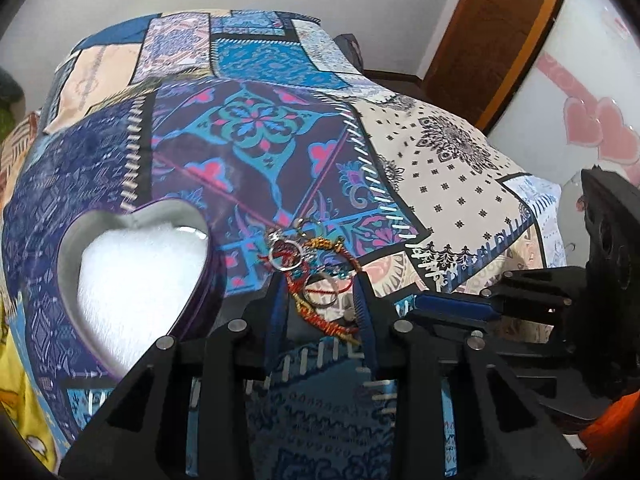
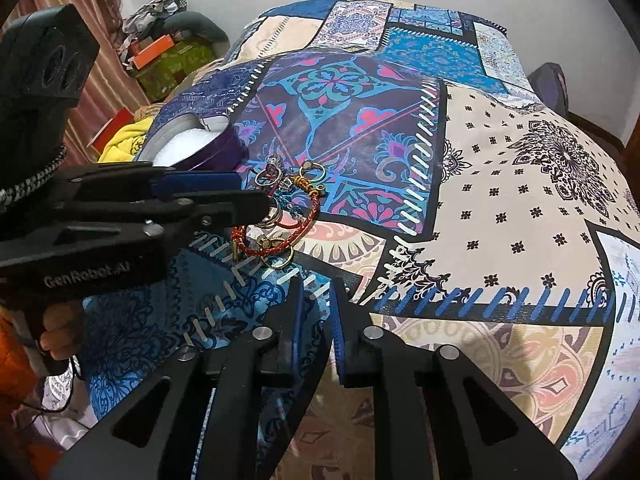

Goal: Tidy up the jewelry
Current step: 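Close the left tool on a silver ring in the jewelry pile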

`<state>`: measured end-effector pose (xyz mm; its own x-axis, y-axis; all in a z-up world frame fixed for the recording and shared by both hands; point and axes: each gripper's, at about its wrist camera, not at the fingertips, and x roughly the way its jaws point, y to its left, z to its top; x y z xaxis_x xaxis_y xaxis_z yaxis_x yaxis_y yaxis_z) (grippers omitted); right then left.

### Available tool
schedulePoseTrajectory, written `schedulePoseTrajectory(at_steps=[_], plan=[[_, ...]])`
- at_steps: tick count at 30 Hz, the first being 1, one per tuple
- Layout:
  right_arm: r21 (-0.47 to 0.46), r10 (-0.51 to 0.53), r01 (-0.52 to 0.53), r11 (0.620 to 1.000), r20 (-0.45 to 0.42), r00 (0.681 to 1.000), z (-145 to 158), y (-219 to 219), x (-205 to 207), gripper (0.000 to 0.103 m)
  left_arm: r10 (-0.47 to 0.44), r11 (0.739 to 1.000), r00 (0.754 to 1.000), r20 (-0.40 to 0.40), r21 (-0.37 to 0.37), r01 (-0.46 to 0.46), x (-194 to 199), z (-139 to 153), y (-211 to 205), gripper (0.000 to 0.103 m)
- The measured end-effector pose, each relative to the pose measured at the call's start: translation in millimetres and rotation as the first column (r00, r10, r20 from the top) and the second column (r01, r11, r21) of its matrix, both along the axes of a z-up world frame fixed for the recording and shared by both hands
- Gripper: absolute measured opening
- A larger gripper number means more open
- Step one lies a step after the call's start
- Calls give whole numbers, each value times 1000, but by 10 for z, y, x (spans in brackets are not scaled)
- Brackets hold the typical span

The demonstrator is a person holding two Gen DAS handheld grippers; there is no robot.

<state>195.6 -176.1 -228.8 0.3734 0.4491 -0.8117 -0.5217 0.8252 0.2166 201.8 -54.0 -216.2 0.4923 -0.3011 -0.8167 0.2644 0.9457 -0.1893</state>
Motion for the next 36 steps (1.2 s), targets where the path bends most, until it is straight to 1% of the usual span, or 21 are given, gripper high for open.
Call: schedulePoseTrajectory(at_steps=[3, 4, 6, 9, 13, 17, 19, 21, 25, 30, 36], plan=[[7, 11, -11, 1000, -6, 1000, -5, 4, 4, 18, -19, 999, 1000, 11, 47, 18, 15, -30, -62, 32], [8, 11, -11, 1000, -6, 1000, -8, 3, 7, 18, -22, 998, 1000, 7, 60, 22, 24, -49, -75, 28], [8, 11, -11, 1000, -7, 1000, -13, 7, 3, 18, -27, 997, 1000, -7, 69, 28, 56, -100, -82, 24], [5, 15, -15, 1000, -5, 1000, -15, 13, -2, 19, -32, 996, 999, -5, 81, 33, 71, -130, -89, 24], [-2, 33, -33, 999, -2, 999, -2, 49, -7, 24, -65, 992, 998, 3, 112, 64, 56, -140, -135, 24], [-14, 45, -45, 999, 5, 999, -6, 90, -19, 24, -98, 986, 995, 5, 137, 97, 26, -154, -171, 24], [-15, 43, -43, 999, 1, 999, -16, 93, -14, 24, -103, 983, 995, 11, 155, 100, 20, -166, -177, 19], [-11, 38, -38, 999, -1, 999, -14, 92, -12, 24, -111, 980, 994, 21, 167, 106, 21, -170, -182, 19], [-12, 33, -33, 999, 6, 999, 9, 101, -7, 24, -101, 983, 994, 37, 155, 94, 2, -124, -147, 18], [-20, 53, -53, 998, 11, 999, 4, 210, 7, 24, -52, 995, 997, 55, 90, 46, -35, -1, 7, 18], [-51, 64, -62, 997, 36, 997, -31, 334, 44, 24, -14, 996, 997, 71, 84, 8, -101, 75, 144, 18]])
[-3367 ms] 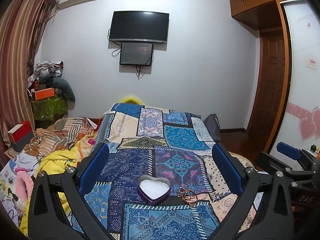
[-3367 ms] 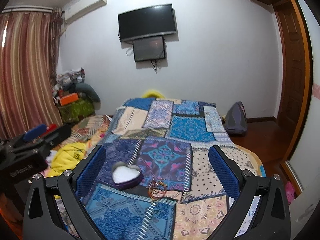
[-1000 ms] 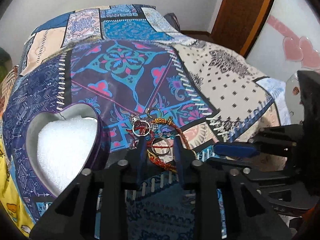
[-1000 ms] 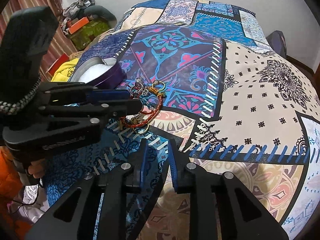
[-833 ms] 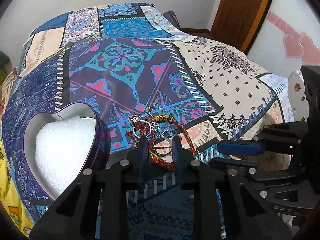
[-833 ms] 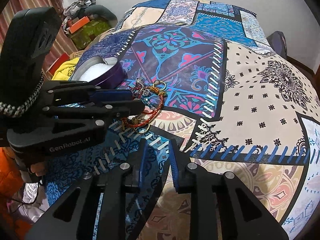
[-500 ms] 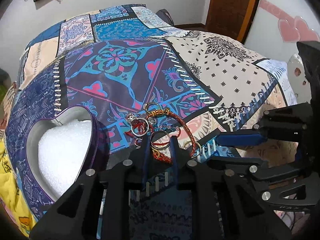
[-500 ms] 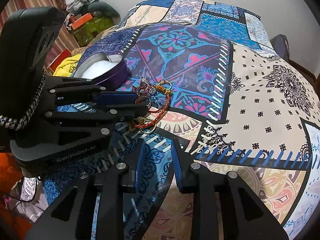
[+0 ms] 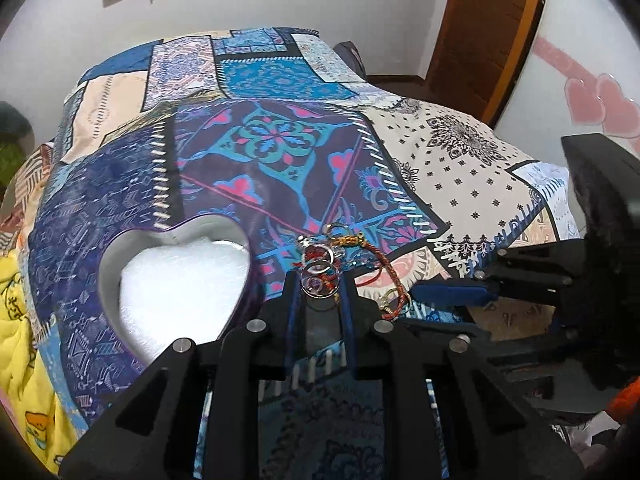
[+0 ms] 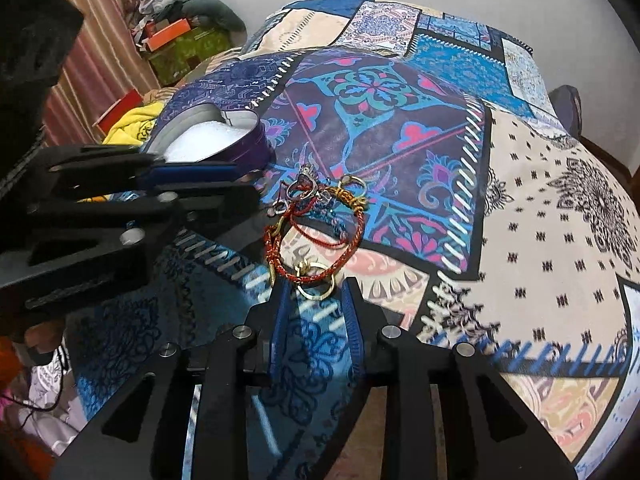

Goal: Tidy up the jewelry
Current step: 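Close the left tool on a silver ring in the jewelry pile, then carry the silver ring with the left tool over the heart tin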

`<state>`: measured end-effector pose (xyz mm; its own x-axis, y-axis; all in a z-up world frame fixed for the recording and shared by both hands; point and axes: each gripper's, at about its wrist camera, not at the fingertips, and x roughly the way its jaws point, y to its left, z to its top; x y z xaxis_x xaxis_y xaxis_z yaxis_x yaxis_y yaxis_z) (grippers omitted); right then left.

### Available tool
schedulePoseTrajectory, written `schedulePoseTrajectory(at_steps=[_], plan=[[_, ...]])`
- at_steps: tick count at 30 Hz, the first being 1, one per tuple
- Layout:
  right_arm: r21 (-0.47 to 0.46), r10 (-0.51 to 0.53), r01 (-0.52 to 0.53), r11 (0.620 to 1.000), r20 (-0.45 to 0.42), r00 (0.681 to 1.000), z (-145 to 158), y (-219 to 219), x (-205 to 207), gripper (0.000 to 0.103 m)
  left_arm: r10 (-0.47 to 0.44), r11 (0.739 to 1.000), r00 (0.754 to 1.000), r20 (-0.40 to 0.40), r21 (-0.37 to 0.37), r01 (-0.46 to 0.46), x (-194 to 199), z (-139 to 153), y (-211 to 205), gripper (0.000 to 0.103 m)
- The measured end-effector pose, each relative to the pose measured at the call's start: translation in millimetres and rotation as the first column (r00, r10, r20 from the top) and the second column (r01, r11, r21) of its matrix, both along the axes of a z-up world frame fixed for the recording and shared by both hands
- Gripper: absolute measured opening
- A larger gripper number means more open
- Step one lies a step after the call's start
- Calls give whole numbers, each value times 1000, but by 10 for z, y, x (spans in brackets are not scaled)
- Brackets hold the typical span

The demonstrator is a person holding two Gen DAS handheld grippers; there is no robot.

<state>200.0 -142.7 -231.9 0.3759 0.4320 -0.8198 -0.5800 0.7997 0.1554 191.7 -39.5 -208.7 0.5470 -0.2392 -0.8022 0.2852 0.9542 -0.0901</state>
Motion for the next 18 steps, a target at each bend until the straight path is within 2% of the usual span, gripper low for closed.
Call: schedulePoseTrajectory(at_steps=[6, 9, 18], plan=[[5, -10, 9, 1000, 21, 1000, -17, 26, 41, 24, 21, 1000, 1000, -10, -7, -21, -85, -26, 94, 18], [4, -12, 11, 1000, 24, 1000, -8, 32, 12, 18, 31, 999, 999, -14, -12, -31, -116, -39, 130, 18], [20, -17, 16, 1000, 20, 1000, 131, 41, -103, 18, 57, 998, 998, -1, -31, -57, -233, 61, 215, 18]])
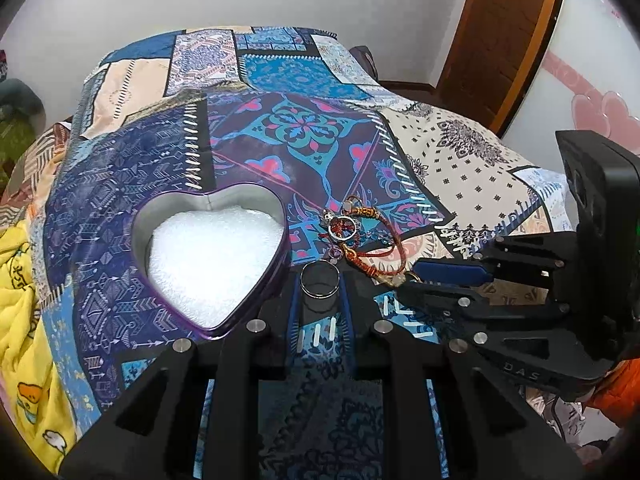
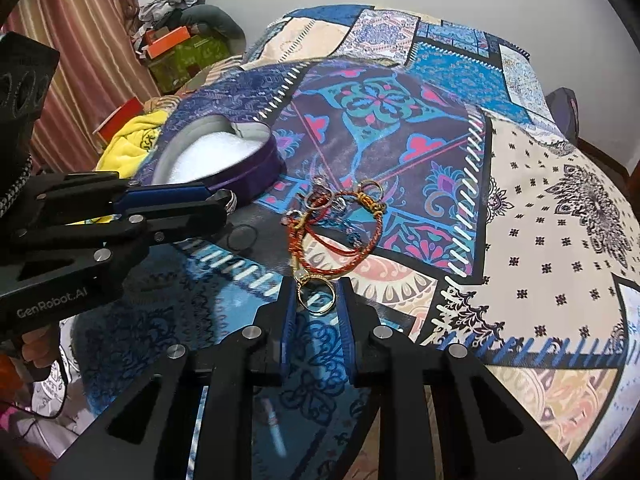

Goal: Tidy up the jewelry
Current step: 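Carry the silver ring with the left tool over the heart tin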

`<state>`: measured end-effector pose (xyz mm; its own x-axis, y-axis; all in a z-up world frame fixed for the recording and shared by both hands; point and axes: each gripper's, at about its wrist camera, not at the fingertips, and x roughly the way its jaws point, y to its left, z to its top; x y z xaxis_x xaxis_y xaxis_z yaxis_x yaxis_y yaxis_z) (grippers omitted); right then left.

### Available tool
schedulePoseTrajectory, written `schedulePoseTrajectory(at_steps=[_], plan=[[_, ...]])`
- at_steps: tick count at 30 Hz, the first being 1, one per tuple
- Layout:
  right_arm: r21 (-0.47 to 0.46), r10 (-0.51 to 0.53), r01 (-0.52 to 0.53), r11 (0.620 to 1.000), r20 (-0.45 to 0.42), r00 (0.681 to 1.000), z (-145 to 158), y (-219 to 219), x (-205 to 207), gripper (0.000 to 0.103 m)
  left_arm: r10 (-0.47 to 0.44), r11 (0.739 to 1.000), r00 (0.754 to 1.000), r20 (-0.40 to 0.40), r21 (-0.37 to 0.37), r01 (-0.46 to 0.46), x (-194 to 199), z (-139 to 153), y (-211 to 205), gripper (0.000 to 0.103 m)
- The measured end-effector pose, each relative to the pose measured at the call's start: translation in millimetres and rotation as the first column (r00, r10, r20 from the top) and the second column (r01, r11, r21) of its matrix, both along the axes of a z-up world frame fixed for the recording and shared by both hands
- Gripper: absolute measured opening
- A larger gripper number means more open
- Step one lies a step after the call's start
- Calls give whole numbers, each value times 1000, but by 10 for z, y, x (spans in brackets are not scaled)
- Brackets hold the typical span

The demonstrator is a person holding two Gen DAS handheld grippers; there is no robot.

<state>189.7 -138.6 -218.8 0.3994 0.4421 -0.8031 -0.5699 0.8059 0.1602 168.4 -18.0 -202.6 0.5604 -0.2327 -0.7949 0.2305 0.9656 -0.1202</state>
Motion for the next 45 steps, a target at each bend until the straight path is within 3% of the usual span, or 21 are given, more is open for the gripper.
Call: schedulePoseTrajectory(at_steps=[13, 26, 36, 45], plan=[[50, -2, -4, 999, 119, 993, 538, 186, -115, 18, 68, 998, 993, 98, -15, -67, -264, 387, 249, 18], [115, 15, -40, 993, 213, 977, 915, 558, -40, 18, 163, 987, 965, 206, -29, -160, -341, 729, 703, 18], [154, 42, -71, 985, 186, 982, 888, 777, 182, 18, 186, 982, 956, 227, -17, -187, -221, 721, 866, 18], [143, 69, -83, 986, 104, 992, 613, 897, 358, 18, 165, 986, 976, 140, -31, -162, 50, 394, 867, 18]])
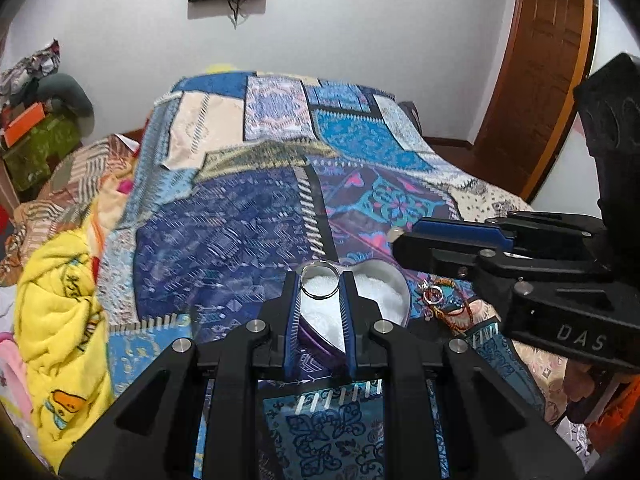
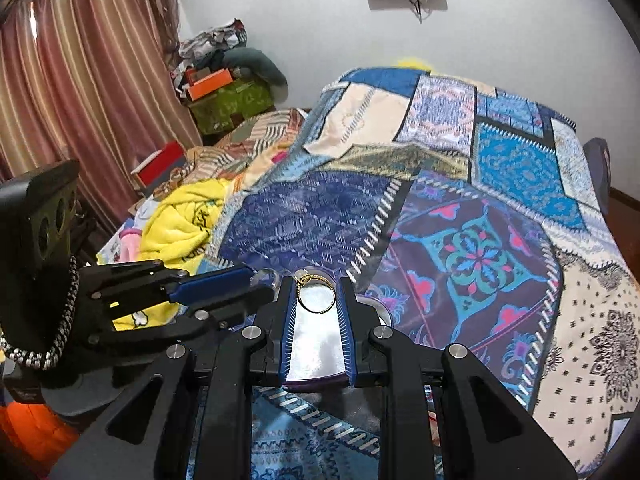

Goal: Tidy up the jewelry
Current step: 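Carry the silver ring with the left tool over the heart tin, then open the left tool to drop the ring onto the white foam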

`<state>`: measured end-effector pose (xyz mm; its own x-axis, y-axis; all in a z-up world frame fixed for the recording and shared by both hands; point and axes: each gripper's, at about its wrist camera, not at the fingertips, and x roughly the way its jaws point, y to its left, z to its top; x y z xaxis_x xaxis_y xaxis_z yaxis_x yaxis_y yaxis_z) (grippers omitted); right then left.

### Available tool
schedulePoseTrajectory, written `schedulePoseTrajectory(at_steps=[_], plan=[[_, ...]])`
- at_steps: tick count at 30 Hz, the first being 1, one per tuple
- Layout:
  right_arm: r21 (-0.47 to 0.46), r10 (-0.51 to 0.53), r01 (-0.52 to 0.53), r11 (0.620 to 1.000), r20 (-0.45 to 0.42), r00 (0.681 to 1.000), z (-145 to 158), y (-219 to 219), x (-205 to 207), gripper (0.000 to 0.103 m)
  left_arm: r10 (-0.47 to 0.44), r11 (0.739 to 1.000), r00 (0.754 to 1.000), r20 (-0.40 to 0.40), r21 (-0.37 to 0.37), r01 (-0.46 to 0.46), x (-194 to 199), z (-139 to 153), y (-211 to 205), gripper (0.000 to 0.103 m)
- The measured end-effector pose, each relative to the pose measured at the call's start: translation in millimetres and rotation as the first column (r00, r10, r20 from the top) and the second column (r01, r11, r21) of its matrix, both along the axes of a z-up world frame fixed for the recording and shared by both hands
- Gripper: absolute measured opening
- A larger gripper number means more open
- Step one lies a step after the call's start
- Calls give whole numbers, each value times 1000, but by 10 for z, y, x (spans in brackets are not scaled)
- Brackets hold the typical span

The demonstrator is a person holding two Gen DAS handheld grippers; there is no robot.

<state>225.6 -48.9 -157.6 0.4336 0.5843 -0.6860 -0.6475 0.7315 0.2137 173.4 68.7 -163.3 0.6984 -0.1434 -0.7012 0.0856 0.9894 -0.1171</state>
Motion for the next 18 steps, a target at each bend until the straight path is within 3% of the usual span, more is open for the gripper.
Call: schedulePoseTrajectory(at_steps=[8, 18], plan=[[-27, -4, 3, 1000, -53, 999, -167, -25, 119, 18, -43, 999, 997, -65, 0, 43, 172, -257, -97, 18], [-37, -1, -2, 999, -70, 998, -239, -14, 163, 19, -47, 998, 997, -68, 29, 49, 188, -283, -158, 18]])
